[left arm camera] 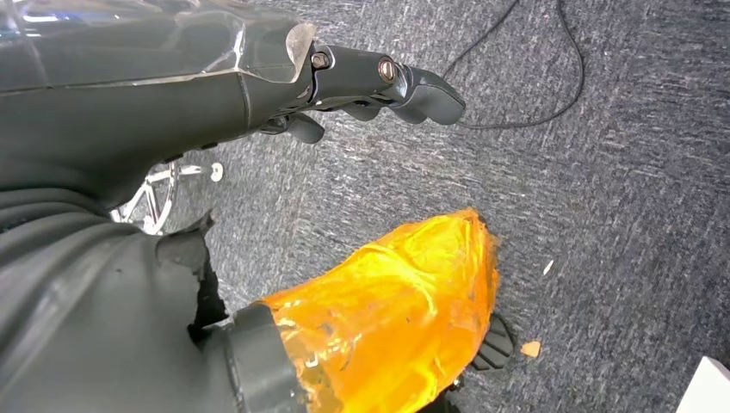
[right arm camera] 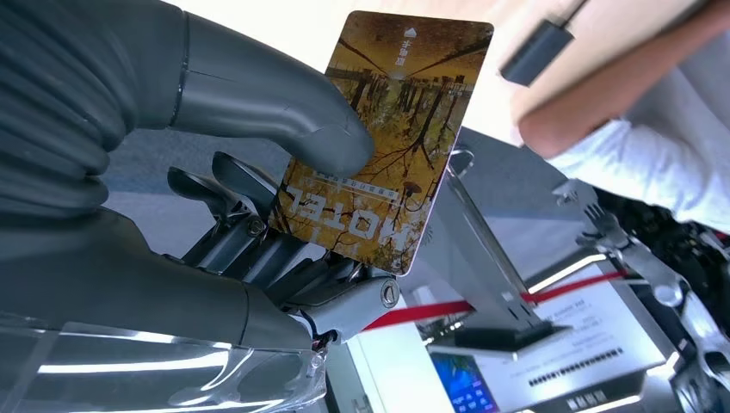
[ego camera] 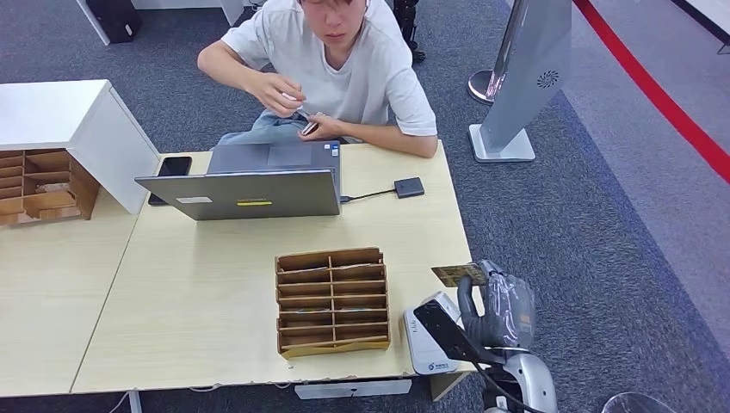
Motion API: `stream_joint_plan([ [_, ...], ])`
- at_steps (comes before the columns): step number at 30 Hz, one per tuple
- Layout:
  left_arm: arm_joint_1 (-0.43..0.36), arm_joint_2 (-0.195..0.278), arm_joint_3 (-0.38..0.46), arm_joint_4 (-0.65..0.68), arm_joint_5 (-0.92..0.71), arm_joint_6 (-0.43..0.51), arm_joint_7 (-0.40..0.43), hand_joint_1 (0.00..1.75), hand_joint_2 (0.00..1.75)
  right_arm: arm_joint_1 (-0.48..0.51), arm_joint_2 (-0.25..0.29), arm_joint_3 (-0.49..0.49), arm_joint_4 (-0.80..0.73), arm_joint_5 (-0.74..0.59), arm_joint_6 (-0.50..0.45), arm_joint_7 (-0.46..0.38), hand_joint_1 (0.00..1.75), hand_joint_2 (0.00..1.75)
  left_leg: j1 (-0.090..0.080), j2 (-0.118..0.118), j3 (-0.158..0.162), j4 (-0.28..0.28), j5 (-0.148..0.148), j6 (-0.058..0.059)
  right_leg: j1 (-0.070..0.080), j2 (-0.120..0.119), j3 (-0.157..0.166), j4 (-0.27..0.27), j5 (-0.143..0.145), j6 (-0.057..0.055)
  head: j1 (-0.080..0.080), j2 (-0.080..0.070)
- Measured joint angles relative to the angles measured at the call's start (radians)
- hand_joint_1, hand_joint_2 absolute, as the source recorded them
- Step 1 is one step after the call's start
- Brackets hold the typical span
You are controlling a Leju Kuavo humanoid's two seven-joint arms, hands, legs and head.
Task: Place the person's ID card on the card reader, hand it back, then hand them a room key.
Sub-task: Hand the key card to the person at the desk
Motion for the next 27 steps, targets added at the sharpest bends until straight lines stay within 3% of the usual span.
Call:
stream_joint_plan([
  [27, 0.008, -0.023, 0.017, -0.038, -0.012, -0.009, 0.004, 0.0, 0.0, 0.017, 0.037, 0.039, -0.158, 0.132, -0.154, -0.168, 1.75, 1.75, 0.0, 0.0, 0.0, 0.0, 0.0, 0.0, 0.0, 0.0, 0.0, 0.0, 0.0, 0.0, 0.0, 0.0],
])
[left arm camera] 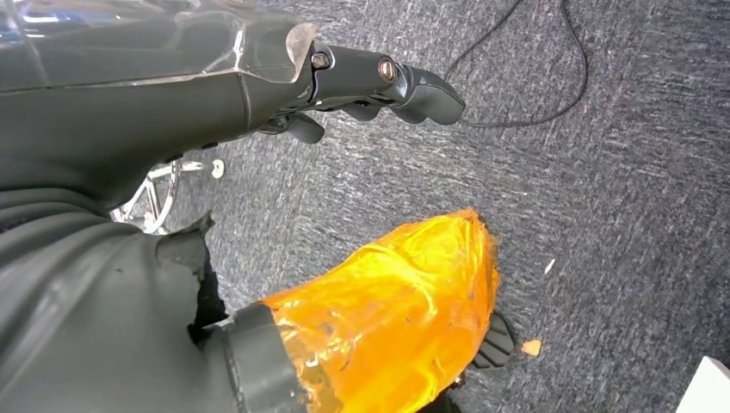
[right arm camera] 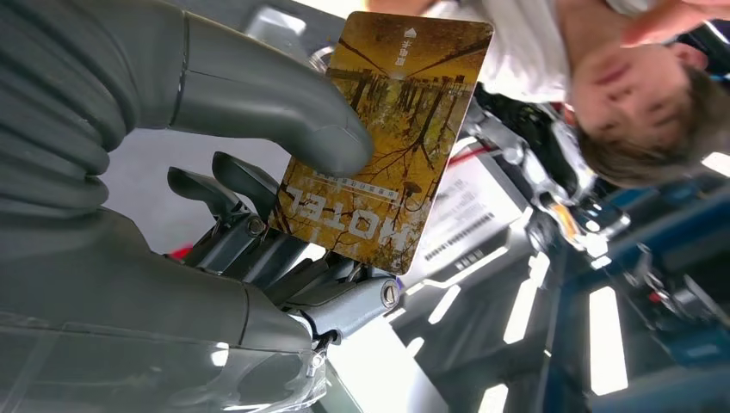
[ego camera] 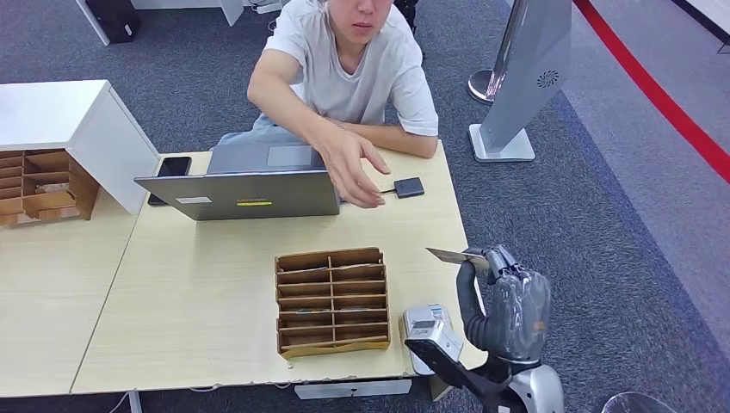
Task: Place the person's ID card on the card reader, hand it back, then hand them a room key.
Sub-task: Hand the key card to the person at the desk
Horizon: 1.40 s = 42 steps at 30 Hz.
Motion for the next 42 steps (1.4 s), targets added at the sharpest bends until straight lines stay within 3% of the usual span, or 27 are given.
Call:
stream_joint_plan([
  [10, -0.001, 0.001, 0.0, 0.0, -0.021, -0.006, -0.004, 0.0, 0.0, -0.062, 0.0, 0.051, -0.003, 0.116, -0.019, -0.002, 1.75, 1.75, 0.0, 0.0, 0.0, 0.0, 0.0, 0.0, 0.0, 0.0, 0.0, 0.0, 0.0, 0.0, 0.0, 0.0],
  [23, -0.006, 0.002, 0.0, 0.0, -0.044, -0.009, -0.004, 0.0, 0.0, -0.137, 0.009, 0.08, 0.043, 0.149, -0.01, 0.021, 1.75, 1.75, 0.0, 0.0, 0.0, 0.0, 0.0, 0.0, 0.0, 0.0, 0.0, 0.0, 0.0, 0.0, 0.0, 0.0],
  [37, -0.018, 0.005, -0.003, 0.0, -0.073, -0.014, 0.006, 0.0, 0.0, -0.261, 0.028, 0.171, 0.173, 0.192, 0.094, 0.063, 1.75, 1.75, 0.0, 0.0, 0.0, 0.0, 0.0, 0.0, 0.0, 0.0, 0.0, 0.0, 0.0, 0.0, 0.0, 0.0],
  [38, -0.019, 0.005, -0.004, 0.0, -0.074, -0.014, 0.007, 0.0, 0.0, -0.268, 0.029, 0.178, 0.183, 0.192, 0.098, 0.065, 1.71, 1.75, 0.0, 0.0, 0.0, 0.0, 0.0, 0.0, 0.0, 0.0, 0.0, 0.0, 0.0, 0.0, 0.0, 0.0],
  [39, -0.019, 0.006, -0.005, 0.0, -0.075, -0.014, 0.007, 0.0, 0.0, -0.275, 0.03, 0.184, 0.192, 0.192, 0.1, 0.067, 1.44, 1.75, 0.0, 0.0, 0.0, 0.0, 0.0, 0.0, 0.0, 0.0, 0.0, 0.0, 0.0, 0.0, 0.0, 0.0],
  [42, -0.02, 0.006, -0.008, 0.0, -0.077, -0.014, 0.008, 0.0, 0.0, -0.289, 0.033, 0.199, 0.215, 0.194, 0.106, 0.071, 0.17, 1.75, 0.0, 0.0, 0.0, 0.0, 0.0, 0.0, 0.0, 0.0, 0.0, 0.0, 0.0, 0.0, 0.0, 0.0],
])
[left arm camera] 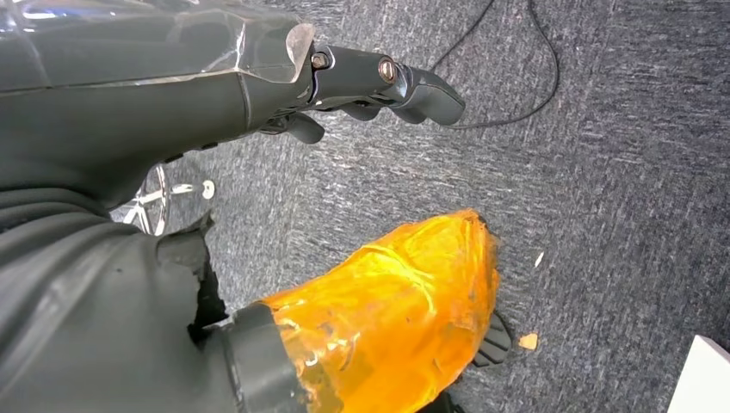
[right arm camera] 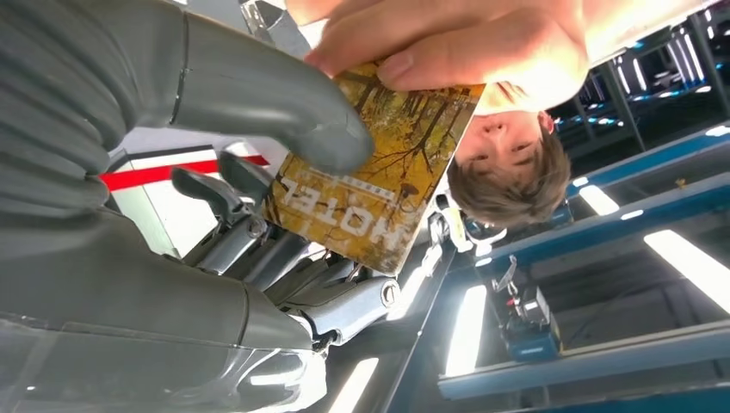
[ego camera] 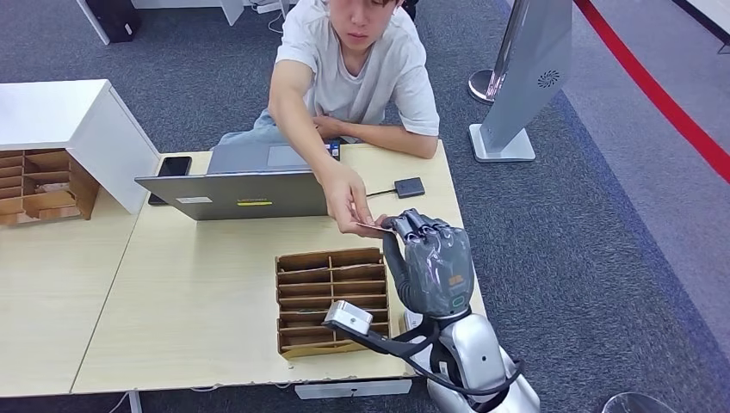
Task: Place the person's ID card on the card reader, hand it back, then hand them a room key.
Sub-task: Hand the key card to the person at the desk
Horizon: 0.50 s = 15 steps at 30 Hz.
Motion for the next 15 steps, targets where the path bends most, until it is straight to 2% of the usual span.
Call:
stream_joint_plan([
  [1, 0.0, 0.0, -0.001, 0.0, -0.001, 0.0, 0.0, 0.0, 0.0, -0.004, 0.0, 0.005, 0.007, 0.002, 0.003, 0.004, 0.0, 1.75, 0.0, 0.0, 0.0, 0.0, 0.0, 0.0, 0.0, 0.0, 0.0, 0.0, 0.0, 0.0, 0.0, 0.0],
  [11, -0.009, 0.004, -0.002, 0.0, -0.006, 0.001, 0.006, 0.0, 0.0, -0.037, 0.0, 0.041, 0.056, 0.019, 0.039, 0.048, 0.0, 1.75, 0.0, 0.0, 0.0, 0.0, 0.0, 0.0, 0.0, 0.0, 0.0, 0.0, 0.0, 0.0, 0.0, 0.0],
  [15, -0.011, 0.005, -0.002, 0.0, -0.006, 0.001, 0.006, 0.0, 0.0, -0.048, 0.0, 0.052, 0.065, 0.018, 0.048, 0.059, 0.0, 0.0, 0.0, 0.0, 0.0, 0.0, 0.0, 0.0, 0.0, 0.0, 0.0, 0.0, 0.0, 0.0, 0.0, 0.0],
])
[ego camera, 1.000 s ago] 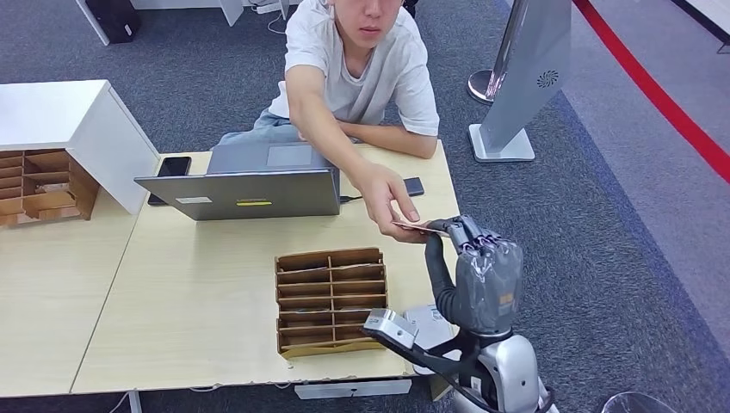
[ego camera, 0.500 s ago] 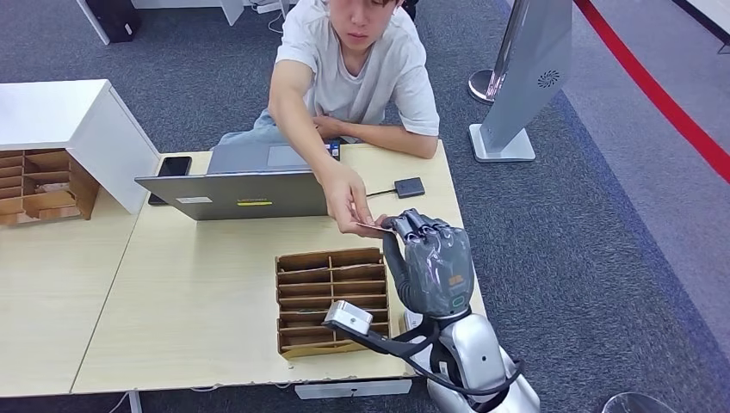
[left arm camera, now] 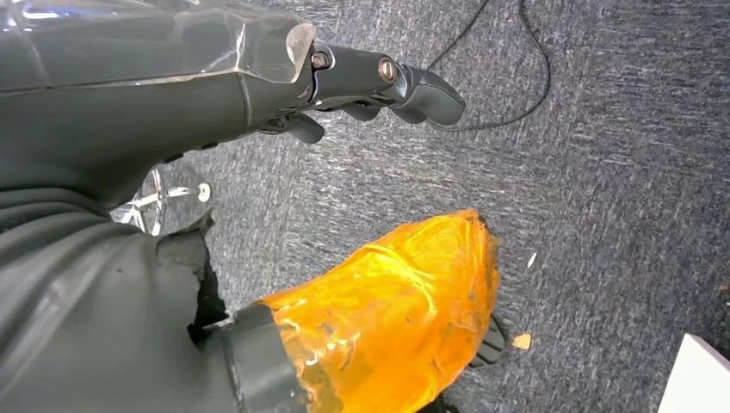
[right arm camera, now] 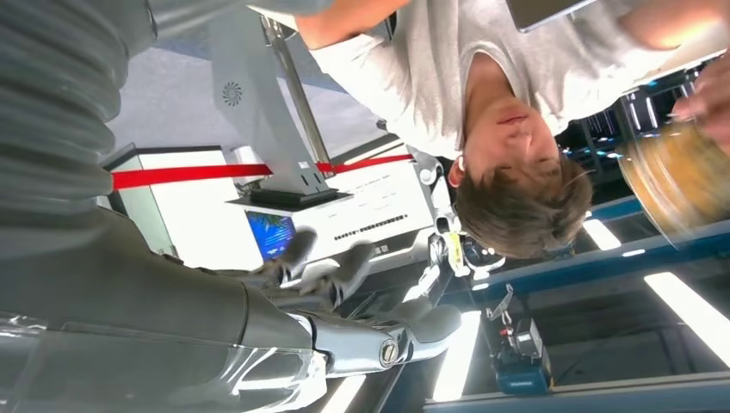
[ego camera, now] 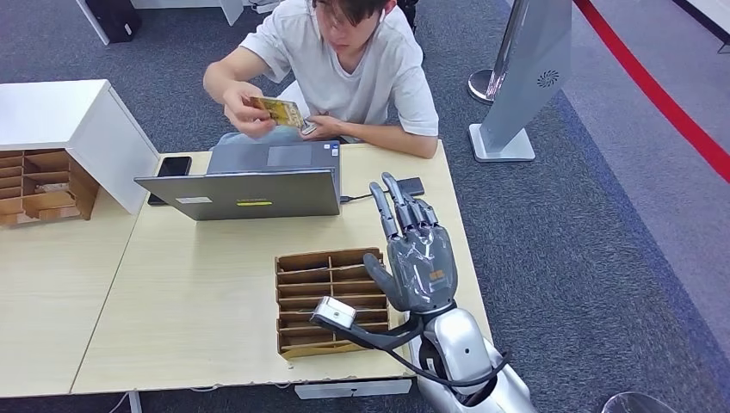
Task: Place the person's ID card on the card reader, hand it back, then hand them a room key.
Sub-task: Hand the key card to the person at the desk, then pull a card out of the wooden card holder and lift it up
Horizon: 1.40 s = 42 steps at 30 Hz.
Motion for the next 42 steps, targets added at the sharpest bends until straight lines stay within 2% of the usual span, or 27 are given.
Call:
stream_joint_plan([
  [13, 0.0, 0.0, 0.0, 0.0, 0.011, 0.003, -0.004, 0.0, 0.0, -0.002, 0.0, 0.025, 0.006, -0.051, -0.007, -0.018, 0.0, 0.0, 0.0, 0.0, 0.0, 0.0, 0.0, 0.0, 0.0, 0.0, 0.0, 0.0, 0.0, 0.0, 0.0, 0.0],
  [23, 0.003, 0.0, 0.0, 0.0, 0.027, 0.006, -0.017, 0.0, 0.0, 0.025, 0.0, 0.057, -0.031, -0.154, -0.042, -0.093, 0.0, 0.0, 0.0, 0.0, 0.0, 0.0, 0.0, 0.0, 0.0, 0.0, 0.0, 0.0, 0.0, 0.0, 0.0, 0.0],
  [33, 0.014, 0.0, 0.0, 0.0, 0.041, 0.011, -0.027, 0.0, 0.0, 0.058, -0.002, 0.092, -0.077, -0.352, -0.039, -0.197, 0.0, 0.0, 0.0, 0.0, 0.0, 0.0, 0.0, 0.0, 0.0, 0.0, 0.0, 0.0, 0.0, 0.0, 0.0, 0.0],
  [42, 0.016, 0.0, 0.0, 0.0, 0.043, 0.015, -0.028, 0.0, 0.0, 0.069, -0.007, 0.104, -0.086, -0.373, -0.039, -0.211, 0.0, 0.0, 0.0, 0.0, 0.0, 0.0, 0.0, 0.0, 0.0, 0.0, 0.0, 0.0, 0.0, 0.0, 0.0, 0.0],
])
